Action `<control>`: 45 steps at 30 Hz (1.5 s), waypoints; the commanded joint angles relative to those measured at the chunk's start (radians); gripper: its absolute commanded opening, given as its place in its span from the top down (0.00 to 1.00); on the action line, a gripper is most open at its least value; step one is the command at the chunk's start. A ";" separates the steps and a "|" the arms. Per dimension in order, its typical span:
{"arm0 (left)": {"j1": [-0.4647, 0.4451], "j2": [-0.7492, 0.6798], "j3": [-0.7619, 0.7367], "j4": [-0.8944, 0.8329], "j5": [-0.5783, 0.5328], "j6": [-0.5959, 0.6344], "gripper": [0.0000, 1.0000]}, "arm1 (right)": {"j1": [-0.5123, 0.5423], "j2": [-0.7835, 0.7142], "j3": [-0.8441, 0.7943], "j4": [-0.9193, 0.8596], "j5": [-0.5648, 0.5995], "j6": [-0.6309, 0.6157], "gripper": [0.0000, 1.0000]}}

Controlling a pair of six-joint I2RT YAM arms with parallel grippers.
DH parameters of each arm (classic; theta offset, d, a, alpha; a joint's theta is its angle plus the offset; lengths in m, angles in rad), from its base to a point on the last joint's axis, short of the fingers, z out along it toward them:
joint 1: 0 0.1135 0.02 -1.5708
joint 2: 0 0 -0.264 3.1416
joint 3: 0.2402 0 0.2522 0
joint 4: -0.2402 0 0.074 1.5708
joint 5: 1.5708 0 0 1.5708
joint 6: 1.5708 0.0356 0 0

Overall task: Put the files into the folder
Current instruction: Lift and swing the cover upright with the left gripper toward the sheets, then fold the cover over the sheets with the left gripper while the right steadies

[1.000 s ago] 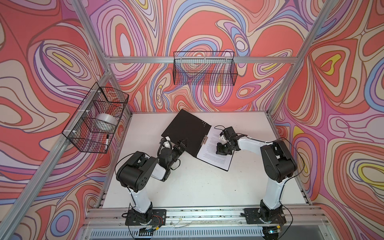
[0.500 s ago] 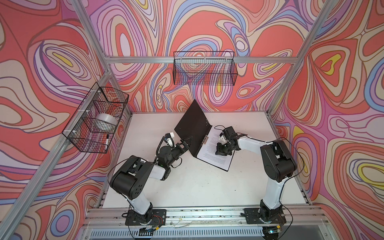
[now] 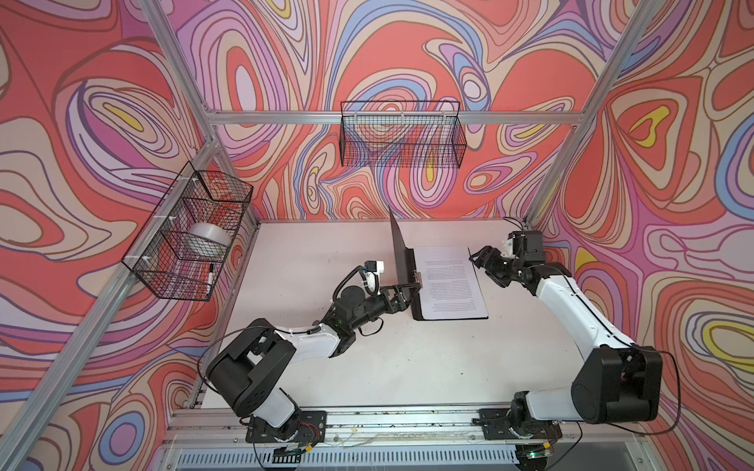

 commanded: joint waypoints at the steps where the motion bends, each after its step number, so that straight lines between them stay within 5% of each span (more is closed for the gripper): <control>1: -0.040 0.108 0.051 0.016 0.033 -0.025 0.00 | -0.088 -0.016 -0.067 -0.032 -0.028 0.013 0.13; 6: -0.039 0.108 0.086 -0.051 0.034 -0.010 0.00 | -0.137 0.004 -0.100 -0.004 -0.051 -0.036 0.09; 12: 0.089 0.024 0.170 -0.436 0.050 0.102 0.00 | -0.137 0.108 -0.142 0.063 -0.112 -0.084 0.09; 15: 0.153 0.049 0.273 -0.688 0.054 0.164 0.00 | -0.135 0.204 -0.115 0.062 -0.140 -0.134 0.12; 23: 0.204 0.194 0.434 -0.886 0.121 0.184 0.00 | -0.125 0.354 -0.048 0.081 -0.068 -0.156 0.14; 35: 0.175 0.057 0.443 -0.821 0.087 0.264 0.00 | -0.111 0.435 -0.002 0.070 -0.078 -0.163 0.16; 42: 0.191 0.139 0.436 -0.547 0.171 0.098 0.00 | -0.072 0.426 0.004 0.082 -0.099 -0.158 0.17; 45: 0.193 0.165 0.485 -0.600 0.165 0.081 0.00 | -0.074 0.396 0.028 0.037 -0.035 -0.159 0.16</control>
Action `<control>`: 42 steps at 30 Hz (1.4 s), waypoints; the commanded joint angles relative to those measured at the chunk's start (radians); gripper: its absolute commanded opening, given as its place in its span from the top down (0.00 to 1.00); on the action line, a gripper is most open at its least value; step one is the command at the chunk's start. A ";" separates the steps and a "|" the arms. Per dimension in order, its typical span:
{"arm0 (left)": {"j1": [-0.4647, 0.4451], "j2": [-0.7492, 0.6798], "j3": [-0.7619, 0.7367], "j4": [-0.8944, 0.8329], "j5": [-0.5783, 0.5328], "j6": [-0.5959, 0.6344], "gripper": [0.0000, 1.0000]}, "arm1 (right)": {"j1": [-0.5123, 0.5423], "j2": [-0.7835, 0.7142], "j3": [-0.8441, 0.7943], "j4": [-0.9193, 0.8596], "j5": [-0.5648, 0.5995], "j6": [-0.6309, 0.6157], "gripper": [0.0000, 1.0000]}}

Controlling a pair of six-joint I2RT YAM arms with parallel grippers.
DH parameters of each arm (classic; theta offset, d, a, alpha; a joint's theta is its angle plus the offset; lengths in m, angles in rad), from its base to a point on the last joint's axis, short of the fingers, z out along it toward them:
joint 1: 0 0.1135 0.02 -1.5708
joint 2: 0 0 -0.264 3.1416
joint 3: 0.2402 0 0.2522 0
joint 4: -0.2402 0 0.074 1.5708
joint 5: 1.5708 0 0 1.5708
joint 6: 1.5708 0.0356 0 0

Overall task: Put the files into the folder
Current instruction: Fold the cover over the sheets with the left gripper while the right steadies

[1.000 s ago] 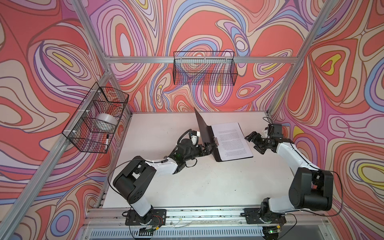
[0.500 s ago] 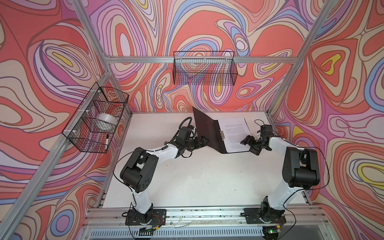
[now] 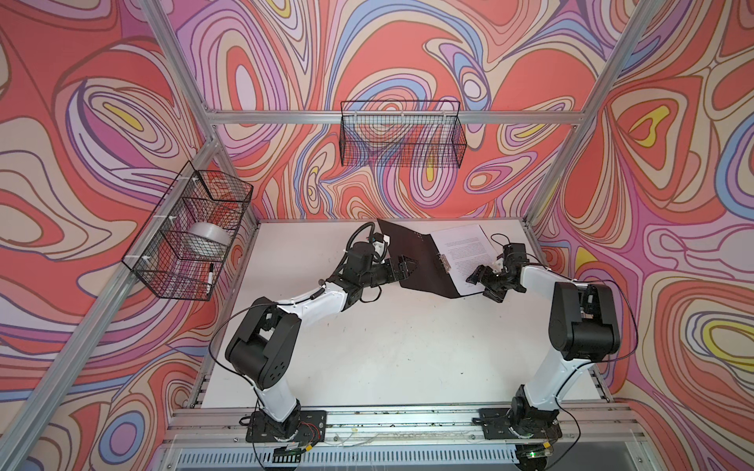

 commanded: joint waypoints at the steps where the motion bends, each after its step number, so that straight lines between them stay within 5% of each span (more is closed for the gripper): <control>1: 0.005 0.028 0.054 0.043 0.010 -0.047 0.00 | -0.006 -0.062 0.043 -0.037 0.093 -0.012 0.13; 16: 0.019 0.061 0.068 0.041 0.042 -0.067 0.00 | -0.133 0.369 0.667 -0.241 0.198 -0.114 0.12; 33: 0.101 0.091 0.018 0.199 0.172 -0.186 0.00 | -0.151 0.538 0.746 -0.198 -0.041 -0.159 0.16; 42: 0.140 0.072 0.015 0.142 0.202 -0.149 0.00 | -0.048 0.545 0.723 -0.278 0.005 -0.246 0.20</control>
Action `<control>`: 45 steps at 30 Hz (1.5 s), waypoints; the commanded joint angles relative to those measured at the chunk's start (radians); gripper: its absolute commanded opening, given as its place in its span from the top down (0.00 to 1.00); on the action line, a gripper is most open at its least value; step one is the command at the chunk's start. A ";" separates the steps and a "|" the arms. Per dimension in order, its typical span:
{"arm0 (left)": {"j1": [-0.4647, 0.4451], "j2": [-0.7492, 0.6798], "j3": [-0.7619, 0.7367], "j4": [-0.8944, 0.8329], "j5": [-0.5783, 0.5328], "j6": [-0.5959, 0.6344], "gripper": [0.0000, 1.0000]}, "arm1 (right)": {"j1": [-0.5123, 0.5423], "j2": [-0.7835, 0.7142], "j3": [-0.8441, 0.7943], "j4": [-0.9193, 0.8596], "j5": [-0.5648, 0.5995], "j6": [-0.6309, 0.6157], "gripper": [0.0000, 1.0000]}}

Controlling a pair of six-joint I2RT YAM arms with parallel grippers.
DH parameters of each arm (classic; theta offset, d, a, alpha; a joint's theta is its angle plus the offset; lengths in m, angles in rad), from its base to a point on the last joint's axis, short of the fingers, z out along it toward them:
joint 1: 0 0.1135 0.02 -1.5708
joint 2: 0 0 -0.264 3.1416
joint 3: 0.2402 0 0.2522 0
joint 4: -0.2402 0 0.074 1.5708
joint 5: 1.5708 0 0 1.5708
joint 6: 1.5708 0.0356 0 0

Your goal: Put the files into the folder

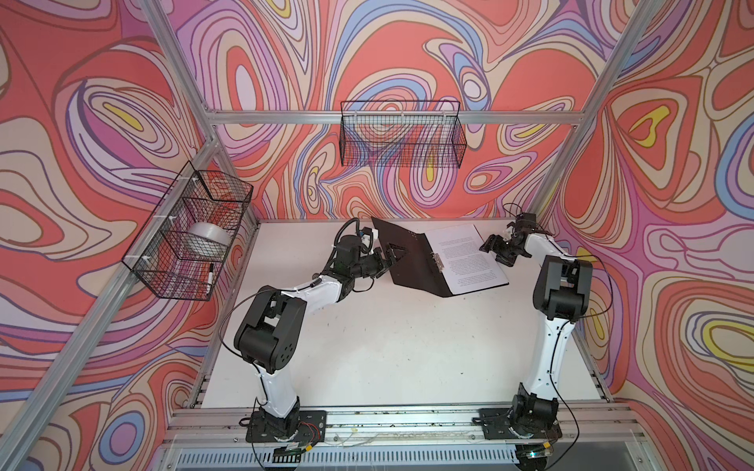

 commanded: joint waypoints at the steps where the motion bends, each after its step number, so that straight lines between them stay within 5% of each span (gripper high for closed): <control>1: 0.016 -0.022 -0.016 -0.010 0.033 0.028 0.00 | 0.072 0.038 -0.017 -0.103 0.012 -0.049 0.20; 12: 0.054 -0.304 -0.086 -0.375 -0.008 0.289 0.00 | 0.309 -0.089 -0.218 -0.044 0.111 -0.024 0.21; 19: 0.060 -0.377 -0.019 -0.529 0.015 0.363 0.00 | 0.381 -0.185 -0.366 0.083 0.004 0.112 0.18; 28: 0.012 -0.266 0.061 -0.443 0.054 0.279 0.00 | 0.340 -0.302 -0.433 0.181 -0.103 0.272 0.02; 39: -0.120 -0.083 0.221 -0.399 0.016 0.237 0.00 | 0.241 -0.362 -0.444 0.170 -0.023 0.371 0.02; 45: -0.095 -0.056 0.267 -0.394 -0.019 0.199 0.00 | 0.175 -0.396 -0.409 0.150 -0.040 0.331 0.03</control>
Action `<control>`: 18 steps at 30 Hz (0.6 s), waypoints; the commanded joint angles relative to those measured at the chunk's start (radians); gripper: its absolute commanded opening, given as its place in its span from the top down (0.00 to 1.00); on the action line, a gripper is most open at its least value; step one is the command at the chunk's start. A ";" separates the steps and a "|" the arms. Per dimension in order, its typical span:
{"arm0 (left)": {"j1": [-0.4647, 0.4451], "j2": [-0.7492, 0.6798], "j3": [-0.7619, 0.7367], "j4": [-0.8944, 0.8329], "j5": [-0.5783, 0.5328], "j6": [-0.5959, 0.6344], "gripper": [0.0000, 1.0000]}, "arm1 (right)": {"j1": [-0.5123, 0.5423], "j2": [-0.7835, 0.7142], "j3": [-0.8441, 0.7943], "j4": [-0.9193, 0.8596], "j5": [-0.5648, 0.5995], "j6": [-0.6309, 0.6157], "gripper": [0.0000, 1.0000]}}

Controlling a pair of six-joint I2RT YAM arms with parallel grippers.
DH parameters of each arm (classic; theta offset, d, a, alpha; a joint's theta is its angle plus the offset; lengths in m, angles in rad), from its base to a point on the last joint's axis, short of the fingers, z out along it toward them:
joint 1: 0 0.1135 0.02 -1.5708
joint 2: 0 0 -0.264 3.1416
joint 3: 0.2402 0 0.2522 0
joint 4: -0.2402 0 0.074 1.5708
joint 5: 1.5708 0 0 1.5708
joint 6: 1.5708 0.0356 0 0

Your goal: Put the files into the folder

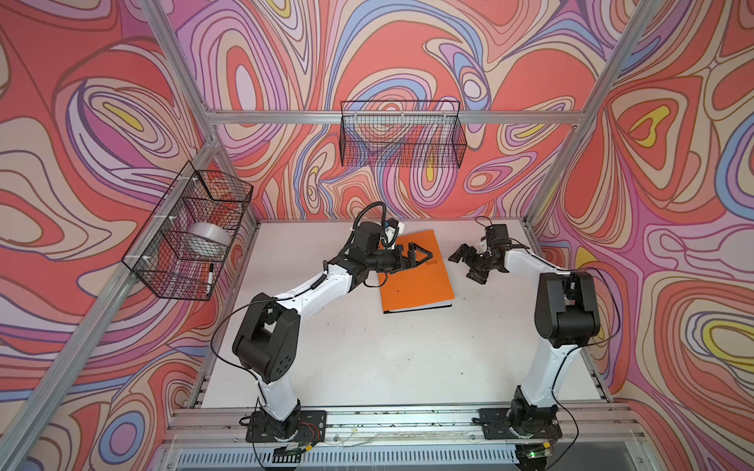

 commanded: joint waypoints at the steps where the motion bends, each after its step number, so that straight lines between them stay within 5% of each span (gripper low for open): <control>1: 0.060 -0.029 0.014 -0.005 -0.041 -0.032 0.00 | 0.013 0.019 0.078 -0.015 -0.027 -0.036 0.04; 8: 0.207 0.026 0.012 -0.361 -0.115 0.148 0.00 | 0.079 0.110 0.090 0.018 -0.057 -0.094 0.10; 18: 0.207 0.168 -0.030 -0.306 -0.079 0.176 0.00 | 0.154 0.135 -0.008 0.080 -0.027 -0.111 0.12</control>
